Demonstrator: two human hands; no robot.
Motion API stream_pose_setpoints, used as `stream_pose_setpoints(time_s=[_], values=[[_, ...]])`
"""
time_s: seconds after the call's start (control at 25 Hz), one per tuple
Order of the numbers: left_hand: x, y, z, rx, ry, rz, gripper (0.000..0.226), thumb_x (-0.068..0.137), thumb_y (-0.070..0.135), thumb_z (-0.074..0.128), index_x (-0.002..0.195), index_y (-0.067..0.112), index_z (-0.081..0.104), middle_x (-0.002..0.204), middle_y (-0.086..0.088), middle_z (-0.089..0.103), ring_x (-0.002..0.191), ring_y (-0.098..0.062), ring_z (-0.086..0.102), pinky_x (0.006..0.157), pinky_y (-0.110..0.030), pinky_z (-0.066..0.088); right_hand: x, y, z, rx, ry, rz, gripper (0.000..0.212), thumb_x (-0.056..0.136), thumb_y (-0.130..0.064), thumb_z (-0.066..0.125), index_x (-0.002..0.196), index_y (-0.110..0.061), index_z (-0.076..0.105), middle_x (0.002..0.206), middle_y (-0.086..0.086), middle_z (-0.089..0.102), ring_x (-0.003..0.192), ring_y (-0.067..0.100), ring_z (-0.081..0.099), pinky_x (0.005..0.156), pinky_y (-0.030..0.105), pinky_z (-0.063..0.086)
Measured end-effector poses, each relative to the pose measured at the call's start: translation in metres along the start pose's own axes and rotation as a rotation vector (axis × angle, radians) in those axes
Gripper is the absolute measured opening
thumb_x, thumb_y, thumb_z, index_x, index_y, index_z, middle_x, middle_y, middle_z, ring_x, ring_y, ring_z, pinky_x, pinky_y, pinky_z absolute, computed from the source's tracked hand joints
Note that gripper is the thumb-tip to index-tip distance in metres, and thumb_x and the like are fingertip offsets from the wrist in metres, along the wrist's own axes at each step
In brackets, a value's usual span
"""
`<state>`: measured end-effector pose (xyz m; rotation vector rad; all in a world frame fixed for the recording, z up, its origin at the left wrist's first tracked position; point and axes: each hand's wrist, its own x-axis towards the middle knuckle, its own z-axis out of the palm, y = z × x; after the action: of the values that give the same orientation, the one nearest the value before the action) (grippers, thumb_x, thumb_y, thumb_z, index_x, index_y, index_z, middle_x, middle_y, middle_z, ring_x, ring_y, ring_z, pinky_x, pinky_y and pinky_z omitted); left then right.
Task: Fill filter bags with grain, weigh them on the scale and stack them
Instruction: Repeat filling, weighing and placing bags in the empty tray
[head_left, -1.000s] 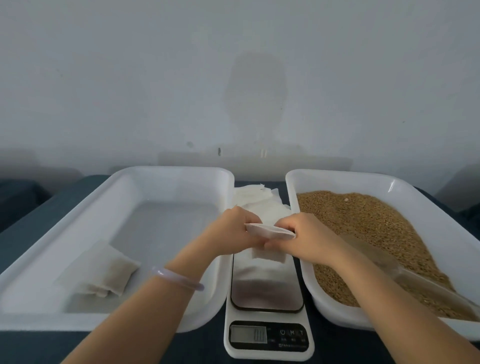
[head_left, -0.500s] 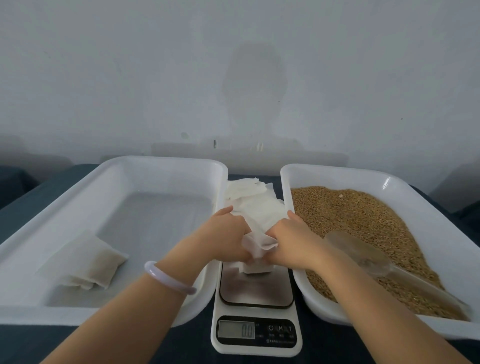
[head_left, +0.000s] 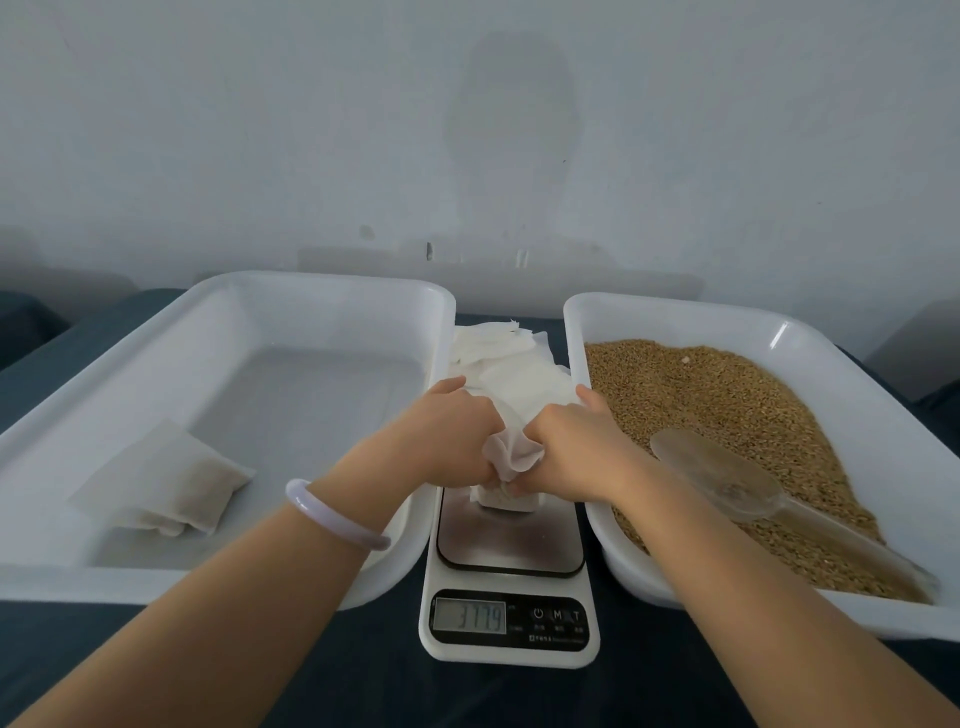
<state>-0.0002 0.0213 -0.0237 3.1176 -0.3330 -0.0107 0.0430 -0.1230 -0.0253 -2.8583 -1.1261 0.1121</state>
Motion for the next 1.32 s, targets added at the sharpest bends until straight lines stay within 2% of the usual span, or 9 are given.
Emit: stream_pose_setpoints(time_s=[0.12, 0.28, 0.4, 0.48, 0.56, 0.64, 0.84, 1.0, 1.32], values=[[0.002, 0.001, -0.001, 0.022, -0.031, 0.01, 0.029, 0.081, 0.037, 0.061, 0.061, 0.021, 0.048, 0.059, 0.01, 0.042, 0.087, -0.018, 0.058, 0.113, -0.029, 0.013, 0.002, -0.001, 0.001, -0.007, -0.003, 0.006, 0.038, 0.079, -0.048, 0.061, 0.053, -0.026, 0.046, 0.054, -0.011, 0.045, 0.068, 0.013, 0.047, 0.11, 0.039, 0.006], [0.0, 0.001, 0.003, 0.003, -0.002, 0.021, 0.032, 0.081, 0.038, 0.058, 0.057, 0.025, 0.042, 0.059, 0.014, 0.042, 0.079, -0.014, 0.051, 0.113, -0.029, 0.011, 0.0, 0.0, 0.003, -0.024, 0.008, -0.009, 0.034, 0.079, -0.046, 0.06, 0.057, -0.025, 0.046, 0.06, -0.01, 0.049, 0.079, 0.015, 0.051, 0.112, 0.041, 0.008], [-0.005, 0.001, 0.001, -0.098, 0.059, 0.062, 0.02, 0.08, 0.041, 0.05, 0.068, 0.028, 0.04, 0.065, 0.015, 0.044, 0.087, -0.015, 0.056, 0.113, -0.029, 0.017, -0.006, 0.001, -0.002, 0.188, 0.055, -0.022, 0.024, 0.073, -0.048, 0.067, 0.079, -0.029, 0.054, 0.079, -0.014, 0.058, 0.091, 0.01, 0.052, 0.112, 0.037, 0.007], [-0.008, 0.0, -0.002, -0.211, 0.098, 0.088, 0.015, 0.072, 0.04, 0.047, 0.07, 0.027, 0.039, 0.064, 0.015, 0.042, 0.079, -0.018, 0.049, 0.101, -0.026, 0.028, -0.01, 0.002, -0.007, 0.369, 0.045, -0.005, 0.045, 0.068, -0.045, 0.074, 0.107, -0.032, 0.055, 0.091, -0.022, 0.056, 0.091, -0.004, 0.049, 0.112, 0.033, 0.005], [-0.011, 0.0, -0.004, -0.29, 0.154, 0.062, 0.022, 0.064, 0.039, 0.044, 0.074, 0.02, 0.048, 0.064, 0.012, 0.045, 0.078, -0.021, 0.047, 0.079, -0.024, 0.031, -0.013, 0.005, -0.011, 0.516, 0.054, 0.01, 0.056, 0.067, -0.039, 0.078, 0.117, -0.031, 0.054, 0.092, -0.024, 0.056, 0.09, -0.014, 0.045, 0.112, 0.032, 0.011], [-0.012, 0.0, -0.005, -0.311, 0.184, 0.036, 0.034, 0.062, 0.039, 0.041, 0.081, 0.014, 0.054, 0.067, 0.008, 0.048, 0.084, -0.024, 0.051, 0.071, -0.024, 0.028, -0.014, 0.006, -0.013, 0.602, 0.062, 0.014, 0.055, 0.067, -0.034, 0.079, 0.117, -0.03, 0.056, 0.094, -0.021, 0.06, 0.098, -0.007, 0.051, 0.111, 0.032, 0.019], [-0.01, 0.001, -0.006, -0.306, 0.154, 0.016, 0.028, 0.075, 0.039, 0.052, 0.085, 0.012, 0.055, 0.072, 0.003, 0.05, 0.089, -0.027, 0.054, 0.068, -0.024, 0.025, -0.018, 0.003, -0.015, 0.563, 0.059, 0.014, 0.052, 0.07, -0.033, 0.077, 0.117, -0.031, 0.055, 0.091, -0.025, 0.057, 0.094, -0.006, 0.047, 0.104, 0.022, 0.007], [-0.01, 0.001, -0.005, -0.362, 0.151, 0.008, 0.035, 0.063, 0.04, 0.044, 0.082, 0.013, 0.056, 0.076, -0.001, 0.058, 0.084, -0.026, 0.056, 0.068, -0.027, 0.033, -0.019, 0.001, -0.016, 0.539, 0.072, 0.024, 0.052, 0.071, -0.032, 0.077, 0.118, -0.03, 0.055, 0.099, -0.019, 0.058, 0.099, 0.0, 0.046, 0.099, 0.019, 0.007], [-0.013, 0.003, -0.007, -0.39, 0.147, -0.026, 0.043, 0.062, 0.039, 0.043, 0.087, 0.011, 0.062, 0.076, 0.0, 0.059, 0.084, -0.026, 0.057, 0.068, -0.028, 0.038, -0.019, 0.002, -0.015, 0.558, 0.059, 0.026, 0.05, 0.071, -0.031, 0.078, 0.116, -0.032, 0.057, 0.086, -0.029, 0.05, 0.078, -0.028, 0.034, 0.098, 0.02, 0.014]])
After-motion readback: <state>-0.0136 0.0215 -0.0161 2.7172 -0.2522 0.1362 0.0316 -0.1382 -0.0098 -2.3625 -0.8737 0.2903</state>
